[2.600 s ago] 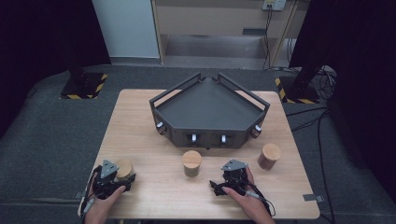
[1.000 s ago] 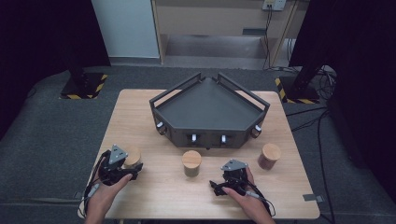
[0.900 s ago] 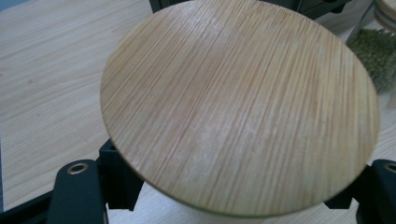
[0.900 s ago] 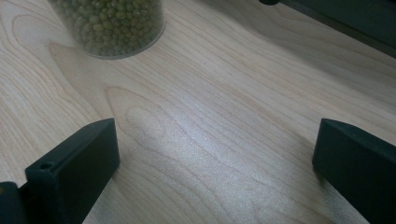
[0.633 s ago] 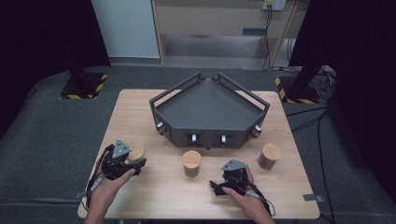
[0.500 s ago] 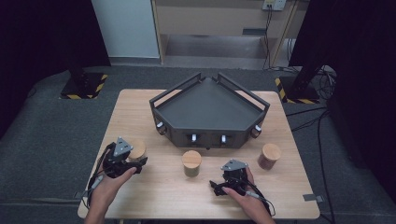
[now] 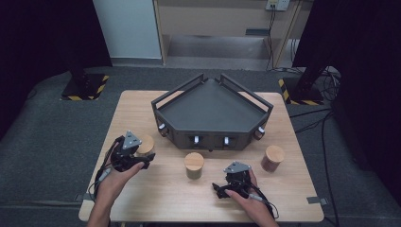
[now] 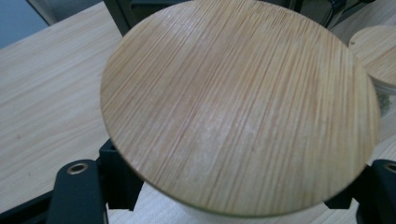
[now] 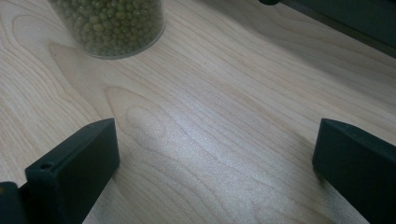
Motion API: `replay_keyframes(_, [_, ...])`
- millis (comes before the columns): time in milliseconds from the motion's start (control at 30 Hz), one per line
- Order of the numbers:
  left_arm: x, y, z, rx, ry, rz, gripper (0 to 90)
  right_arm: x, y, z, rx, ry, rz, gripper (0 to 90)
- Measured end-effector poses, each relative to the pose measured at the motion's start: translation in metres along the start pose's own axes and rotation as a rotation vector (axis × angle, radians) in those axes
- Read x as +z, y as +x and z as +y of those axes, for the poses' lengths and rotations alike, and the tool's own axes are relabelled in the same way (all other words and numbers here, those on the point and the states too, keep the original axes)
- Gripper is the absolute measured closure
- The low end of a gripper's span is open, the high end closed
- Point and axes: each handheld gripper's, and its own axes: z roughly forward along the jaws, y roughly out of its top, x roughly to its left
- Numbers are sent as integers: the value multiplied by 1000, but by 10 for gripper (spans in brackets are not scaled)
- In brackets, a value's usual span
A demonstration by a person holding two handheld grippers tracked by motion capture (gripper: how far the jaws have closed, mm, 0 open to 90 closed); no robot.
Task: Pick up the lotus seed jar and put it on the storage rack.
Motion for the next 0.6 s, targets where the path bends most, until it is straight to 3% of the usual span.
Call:
replay_keyframes(267, [-4, -3, 24, 41, -2, -7, 242, 0, 0, 0, 0, 0, 0, 8])
replay_keyframes(600, [-2, -5, 35, 56, 5, -14, 242, 0, 0, 0, 0, 0, 0, 8])
